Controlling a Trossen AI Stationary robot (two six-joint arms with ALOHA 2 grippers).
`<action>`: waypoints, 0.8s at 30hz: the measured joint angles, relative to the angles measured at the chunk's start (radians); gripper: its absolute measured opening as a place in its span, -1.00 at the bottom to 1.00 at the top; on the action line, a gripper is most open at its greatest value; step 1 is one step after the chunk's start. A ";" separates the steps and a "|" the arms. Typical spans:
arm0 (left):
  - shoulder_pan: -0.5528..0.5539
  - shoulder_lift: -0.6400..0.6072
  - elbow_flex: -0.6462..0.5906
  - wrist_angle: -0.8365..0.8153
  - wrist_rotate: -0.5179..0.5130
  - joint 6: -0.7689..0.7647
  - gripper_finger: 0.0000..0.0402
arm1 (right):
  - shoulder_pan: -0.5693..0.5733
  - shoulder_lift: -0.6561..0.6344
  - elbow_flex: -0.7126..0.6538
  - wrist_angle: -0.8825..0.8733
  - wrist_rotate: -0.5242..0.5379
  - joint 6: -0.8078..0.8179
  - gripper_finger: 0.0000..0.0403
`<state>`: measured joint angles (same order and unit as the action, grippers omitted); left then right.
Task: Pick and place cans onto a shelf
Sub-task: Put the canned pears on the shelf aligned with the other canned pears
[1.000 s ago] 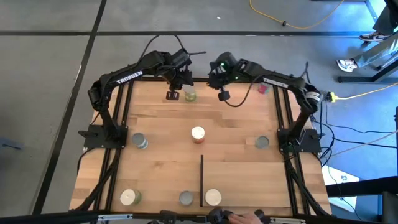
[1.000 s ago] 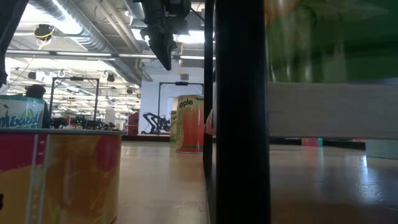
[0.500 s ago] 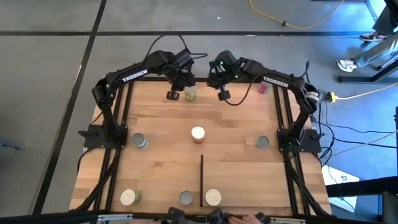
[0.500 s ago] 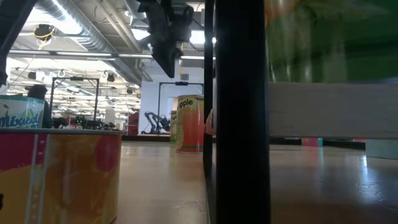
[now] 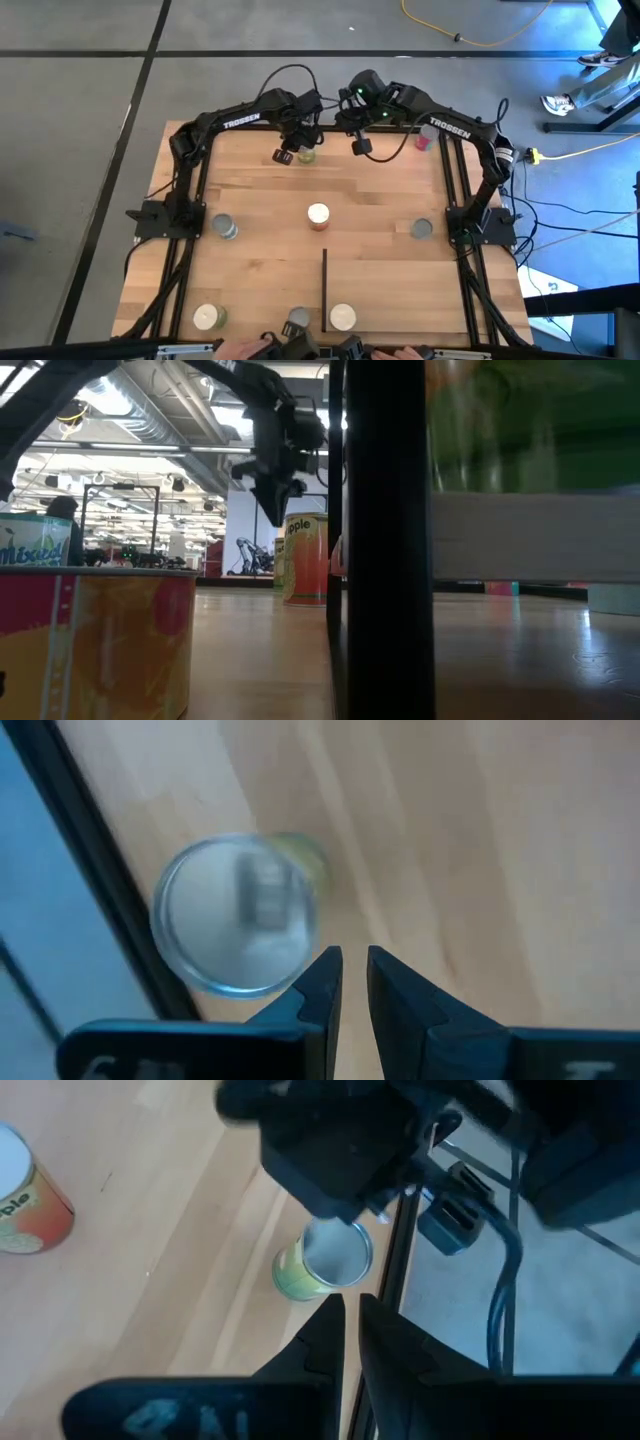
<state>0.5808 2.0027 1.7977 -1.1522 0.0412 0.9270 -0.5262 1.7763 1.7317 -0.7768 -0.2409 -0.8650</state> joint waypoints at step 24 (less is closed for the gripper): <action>0.006 0.011 -0.091 0.119 -0.030 0.037 -0.78 | 0.000 0.000 0.000 -0.015 0.001 0.000 -0.82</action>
<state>0.5869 2.0136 1.7070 -1.0337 0.0109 0.9642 -0.5262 1.7763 1.7317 -0.7914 -0.2401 -0.8646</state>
